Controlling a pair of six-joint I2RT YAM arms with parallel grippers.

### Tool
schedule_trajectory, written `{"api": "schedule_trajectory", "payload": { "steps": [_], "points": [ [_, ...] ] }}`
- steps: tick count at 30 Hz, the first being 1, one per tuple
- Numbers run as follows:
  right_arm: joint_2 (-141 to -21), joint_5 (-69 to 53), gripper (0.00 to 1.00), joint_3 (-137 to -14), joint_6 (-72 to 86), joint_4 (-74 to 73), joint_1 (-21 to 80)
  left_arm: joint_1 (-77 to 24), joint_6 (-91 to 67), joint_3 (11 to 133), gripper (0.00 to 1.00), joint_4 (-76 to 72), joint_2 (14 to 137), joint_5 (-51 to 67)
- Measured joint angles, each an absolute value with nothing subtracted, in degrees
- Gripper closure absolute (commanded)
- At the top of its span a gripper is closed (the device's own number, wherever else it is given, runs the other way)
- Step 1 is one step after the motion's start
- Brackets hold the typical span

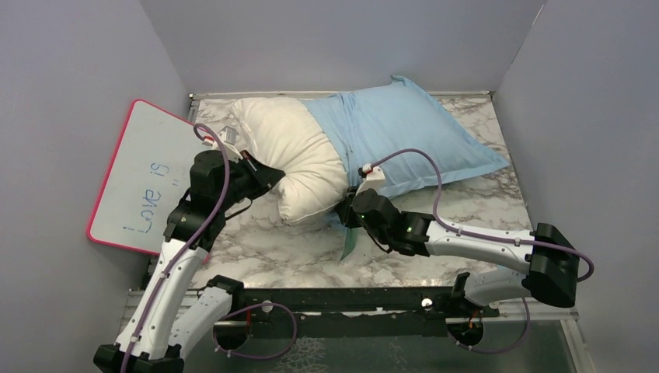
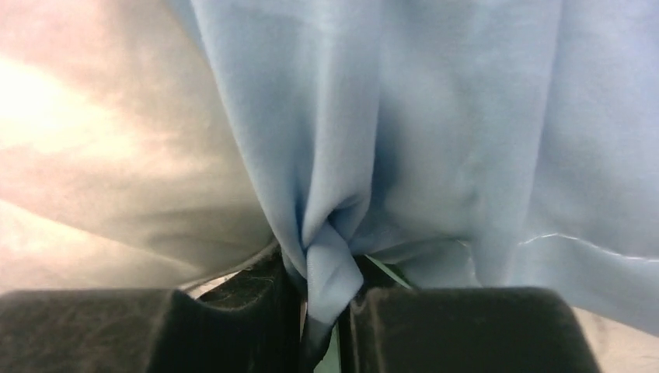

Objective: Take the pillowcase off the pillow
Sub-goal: Remove the pillow from the pillowcase.

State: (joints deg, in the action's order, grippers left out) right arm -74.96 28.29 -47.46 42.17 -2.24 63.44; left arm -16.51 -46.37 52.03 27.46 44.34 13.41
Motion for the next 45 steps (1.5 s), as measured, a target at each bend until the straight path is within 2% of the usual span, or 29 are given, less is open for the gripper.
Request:
{"api": "schedule_trajectory", "payload": {
  "steps": [4,8,13,15,16,18,19,24,26,30,31,34,36,40,45],
  "points": [
    [-73.5,30.9,0.87,-46.0,37.3,-2.5,63.4,-16.6,-42.4,58.5,1.0,31.5,48.2,12.2],
    [-72.6,39.7,0.87,-45.0,36.4,-6.2,63.4,-16.9,-38.3,65.3,1.0,34.8,51.9,11.9],
    [-74.7,48.8,0.86,-49.2,40.5,-16.7,63.4,-17.4,-36.1,67.9,1.0,36.9,52.8,11.9],
    [-74.6,47.8,0.75,-50.8,40.5,-18.7,63.4,-17.3,-36.1,67.9,1.0,37.0,52.8,11.9],
    [-74.0,46.0,0.66,-50.9,40.3,-18.8,63.2,-17.3,-36.1,67.5,1.0,36.7,52.7,11.9],
    [-71.5,40.3,0.4,-50.0,39.5,-17.7,62.9,-17.2,-36.4,65.5,1.0,34.9,51.9,11.9],
    [-69.6,36.7,0.34,-49.1,39.4,-16.8,62.9,-17.0,-36.6,64.1,1.0,33.9,51.4,12.1],
    [-62.7,24.5,0.25,-47.1,40.0,-15.0,62.6,-16.4,-37.5,54.8,1.0,31.0,48.1,12.8],
    [-62.2,23.8,0.2,-48.2,40.4,-16.8,62.6,-16.4,-38.0,51.0,1.0,30.7,47.0,12.9],
    [-60.9,27.2,0.15,-49.8,40.9,-22.1,62.6,-16.5,-40.2,42.7,1.0,29.7,43.1,12.6],
    [-60.3,28.7,0.14,-49.8,41.0,-23.6,62.6,-16.4,-41.3,40.8,0.88,29.4,41.7,12.1],
    [-58.8,34.0,0.1,-49.8,41.6,-28.0,62.6,-16.4,-44.0,36.3,0.41,28.6,37.3,10.3],
    [-58.3,36.9,0.07,-49.8,42.2,-30.4,62.5,-16.5,-46.1,34.0,0.2,28.3,34.9,9.6],
    [-56.9,38.7,0.06,-49.3,42.6,-32.7,60.5,-16.3,-50.5,28.9,0.03,28.1,30.2,9.4],
    [-54.5,34.1,0.05,-47.7,41.8,-31.8,51.9,-16.3,-56.0,23.9,0.01,28.9,23.4,10.5]
  ]
}}
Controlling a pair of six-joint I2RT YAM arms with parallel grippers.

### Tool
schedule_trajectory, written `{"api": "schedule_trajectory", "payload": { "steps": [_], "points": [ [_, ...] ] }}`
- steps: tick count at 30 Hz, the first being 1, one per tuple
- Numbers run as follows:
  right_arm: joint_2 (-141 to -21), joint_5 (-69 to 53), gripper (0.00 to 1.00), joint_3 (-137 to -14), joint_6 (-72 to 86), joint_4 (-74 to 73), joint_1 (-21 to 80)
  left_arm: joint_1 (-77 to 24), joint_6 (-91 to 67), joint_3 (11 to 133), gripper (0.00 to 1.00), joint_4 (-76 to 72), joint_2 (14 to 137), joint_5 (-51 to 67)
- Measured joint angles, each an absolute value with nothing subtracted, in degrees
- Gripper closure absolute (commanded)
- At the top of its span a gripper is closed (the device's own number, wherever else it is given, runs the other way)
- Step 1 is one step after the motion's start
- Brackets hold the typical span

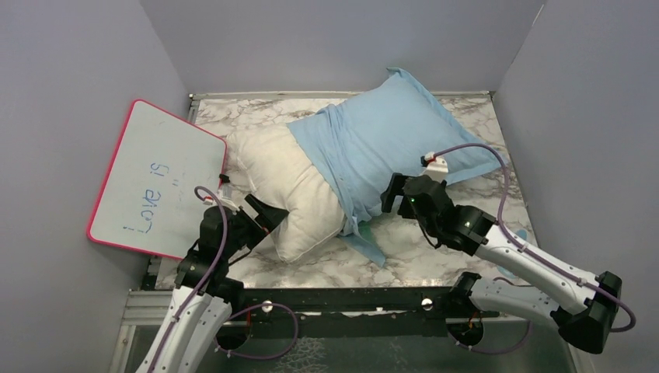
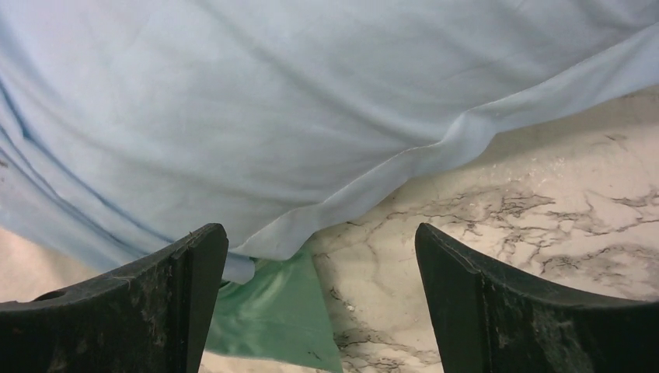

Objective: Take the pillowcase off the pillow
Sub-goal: Remove the pillow from the pillowcase.

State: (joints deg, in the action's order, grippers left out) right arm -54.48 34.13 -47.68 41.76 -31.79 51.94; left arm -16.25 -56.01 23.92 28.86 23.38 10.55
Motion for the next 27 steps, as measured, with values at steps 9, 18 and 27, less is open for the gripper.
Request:
{"api": "schedule_trajectory", "payload": {
  "steps": [9,18,27],
  "points": [
    [-52.5,15.6,0.05,-42.8,41.4,-25.2,37.7,-16.3,-57.7,22.6,0.01,31.9,17.8,18.0],
    [-50.3,4.9,0.12,-34.4,45.0,-16.7,29.7,-16.3,-54.1,22.9,0.03,32.7,19.9,26.6],
    [-57.1,-4.8,0.53,-28.9,49.3,-2.4,25.3,-16.3,-52.4,22.3,0.71,32.1,21.5,28.7]
  ]
}}
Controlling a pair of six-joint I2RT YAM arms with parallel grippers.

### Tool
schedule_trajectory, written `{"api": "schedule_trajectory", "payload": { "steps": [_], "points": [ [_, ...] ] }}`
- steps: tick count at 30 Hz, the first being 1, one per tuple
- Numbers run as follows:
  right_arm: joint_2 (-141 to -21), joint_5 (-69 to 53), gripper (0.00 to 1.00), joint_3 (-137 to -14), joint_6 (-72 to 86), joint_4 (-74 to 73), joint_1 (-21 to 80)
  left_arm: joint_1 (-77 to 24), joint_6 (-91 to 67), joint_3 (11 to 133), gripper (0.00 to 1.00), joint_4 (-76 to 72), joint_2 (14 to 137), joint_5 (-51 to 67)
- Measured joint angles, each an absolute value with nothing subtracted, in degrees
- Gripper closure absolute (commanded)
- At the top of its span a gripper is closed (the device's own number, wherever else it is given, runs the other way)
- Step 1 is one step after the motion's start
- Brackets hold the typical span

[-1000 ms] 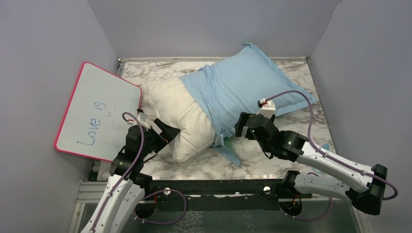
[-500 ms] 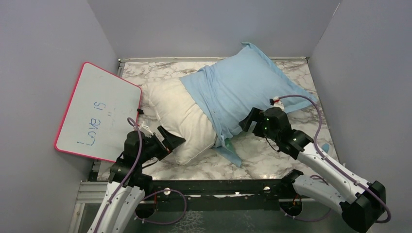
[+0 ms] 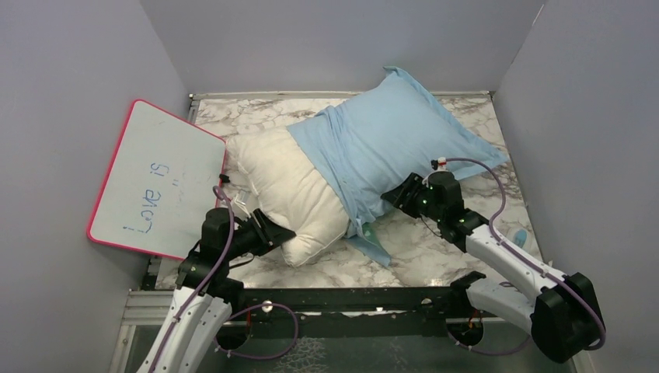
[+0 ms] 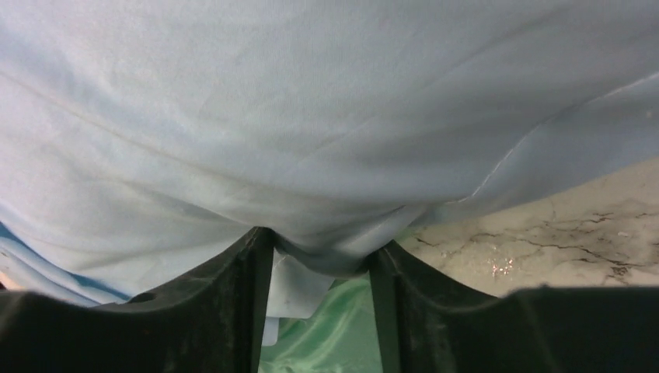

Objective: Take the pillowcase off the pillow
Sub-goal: Remove the pillow from the pillowcase.

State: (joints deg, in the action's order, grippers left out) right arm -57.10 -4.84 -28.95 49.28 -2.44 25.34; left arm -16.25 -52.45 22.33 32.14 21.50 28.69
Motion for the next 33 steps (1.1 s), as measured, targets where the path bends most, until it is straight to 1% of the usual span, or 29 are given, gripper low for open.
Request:
{"api": "schedule_trajectory", "payload": {
  "steps": [1,3,4,5,10,11,13,14,16,19,21,22,25,28,31,32,33],
  "points": [
    [-57.8,-5.2,0.55,-28.9,49.6,-1.7,25.1,-16.3,-52.6,22.2,0.79,32.0,21.2,28.6],
    [-58.1,-5.4,0.65,-28.8,50.0,-0.8,25.0,-16.3,-53.1,21.9,0.99,31.6,20.2,28.1],
    [-57.8,-5.3,0.68,-28.7,49.9,-0.6,24.9,-16.3,-53.4,21.7,1.0,31.4,19.7,27.8],
    [-57.5,-5.2,0.68,-28.6,49.8,-0.5,24.9,-16.3,-54.0,21.4,1.0,31.1,19.1,27.4],
    [-55.1,-1.7,0.68,-28.9,47.7,-2.4,24.8,-16.3,-55.2,20.7,1.0,31.1,17.3,26.1],
    [-54.8,-0.5,0.63,-29.2,47.1,-3.3,24.8,-16.3,-55.3,20.7,1.0,31.1,17.1,25.9],
    [-54.6,1.9,0.47,-30.1,46.0,-4.9,24.8,-16.3,-55.5,20.7,1.0,31.4,16.5,24.8],
    [-54.5,3.3,0.42,-30.7,45.4,-6.0,24.8,-16.3,-55.7,20.8,1.0,31.7,16.2,24.2],
    [-54.2,5.1,0.37,-31.1,44.3,-6.9,24.3,-16.3,-56.0,20.9,1.0,32.3,15.9,23.2],
    [-54.1,5.5,0.34,-31.4,43.4,-7.2,23.6,-16.3,-56.2,21.5,1.0,32.9,16.0,22.3],
    [-54.4,5.2,0.4,-31.5,43.4,-7.0,23.5,-16.4,-56.1,21.8,1.0,33.0,16.6,22.2],
    [-54.8,4.8,0.46,-31.5,43.4,-6.7,23.3,-16.4,-56.1,21.9,1.0,33.0,17.0,22.2],
    [-56.4,2.9,0.68,-31.5,44.1,-5.2,22.5,-16.4,-56.1,22.0,1.0,33.1,17.6,22.2],
    [-58.0,0.5,0.84,-31.5,45.2,-3.7,21.1,-16.4,-56.1,22.2,1.0,33.5,17.5,22.0],
    [-58.2,-1.1,0.9,-31.5,45.5,-3.1,19.0,-16.4,-56.3,23.7,1.0,36.3,16.8,19.7],
    [-58.1,-1.3,0.95,-31.5,45.5,-3.0,18.0,-16.5,-56.5,24.8,1.0,38.0,16.1,18.0],
    [-58.0,-1.3,0.97,-31.6,45.2,-3.1,17.0,-16.6,-56.5,25.7,1.0,39.5,15.6,16.8]
  ]
}}
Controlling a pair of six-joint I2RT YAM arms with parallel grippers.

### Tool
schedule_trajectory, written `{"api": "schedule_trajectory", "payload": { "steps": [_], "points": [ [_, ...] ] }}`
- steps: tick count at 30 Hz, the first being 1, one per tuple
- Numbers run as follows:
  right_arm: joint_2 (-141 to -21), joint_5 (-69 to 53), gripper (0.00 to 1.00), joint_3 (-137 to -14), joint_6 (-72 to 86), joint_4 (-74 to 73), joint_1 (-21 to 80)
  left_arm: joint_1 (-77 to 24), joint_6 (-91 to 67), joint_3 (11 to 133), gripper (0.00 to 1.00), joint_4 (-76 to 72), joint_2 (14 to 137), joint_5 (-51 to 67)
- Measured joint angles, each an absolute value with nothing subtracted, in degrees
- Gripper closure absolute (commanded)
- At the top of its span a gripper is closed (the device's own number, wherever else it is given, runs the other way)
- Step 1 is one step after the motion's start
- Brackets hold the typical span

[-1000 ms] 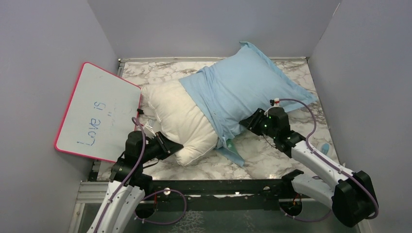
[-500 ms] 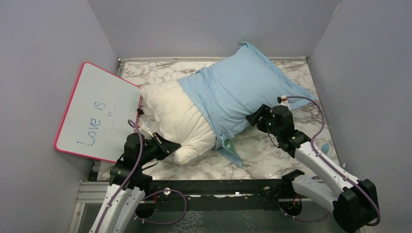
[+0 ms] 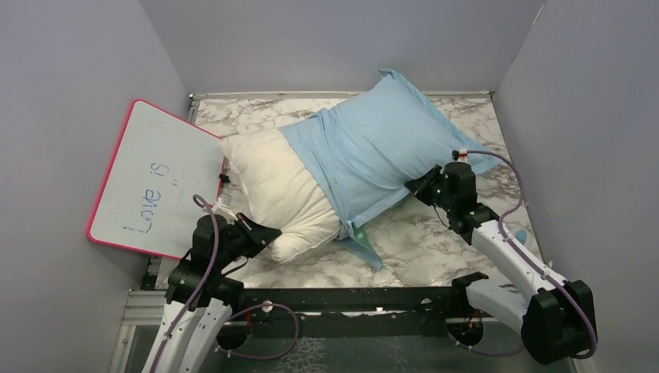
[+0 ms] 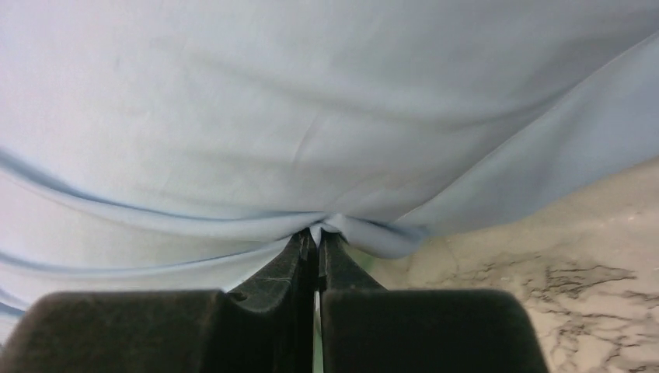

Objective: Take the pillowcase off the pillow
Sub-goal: Remove the pillow from the pillowcase.

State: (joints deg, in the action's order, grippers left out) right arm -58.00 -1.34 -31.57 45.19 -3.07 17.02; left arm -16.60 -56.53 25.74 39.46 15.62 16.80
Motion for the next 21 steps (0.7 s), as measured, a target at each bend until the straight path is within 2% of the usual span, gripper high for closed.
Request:
{"api": "schedule_trajectory", "payload": {
  "steps": [7,10,11,13,16,17,19,21],
  "points": [
    [-58.9,-7.7,0.99,-34.5,42.8,-4.9,3.8,-16.8,-57.0,31.3,1.0,47.9,13.6,10.3],
    [-60.9,-13.0,0.97,-35.3,42.2,-6.2,-0.7,-17.0,-57.0,32.1,1.0,49.2,13.6,9.3],
    [-61.4,-14.4,0.93,-35.5,41.9,-6.5,-1.2,-17.0,-57.0,32.1,1.0,49.4,13.6,9.2],
    [-62.1,-17.8,0.78,-35.7,41.2,-6.8,-2.1,-17.0,-56.9,32.2,1.0,49.9,13.6,8.5],
    [-61.8,-21.7,0.46,-35.7,40.4,-6.7,-3.3,-17.0,-56.4,32.2,1.0,50.7,13.6,7.4],
    [-61.4,-23.1,0.39,-35.6,40.4,-6.5,-3.7,-17.0,-56.3,32.2,1.0,50.9,13.5,7.1],
    [-59.9,-26.9,0.34,-34.5,40.5,-5.0,-4.3,-17.0,-56.0,32.1,1.0,51.2,13.4,6.8],
    [-58.1,-31.3,0.34,-32.1,41.2,-2.9,-4.6,-17.0,-55.9,32.1,1.0,51.2,13.1,6.8]
  ]
}}
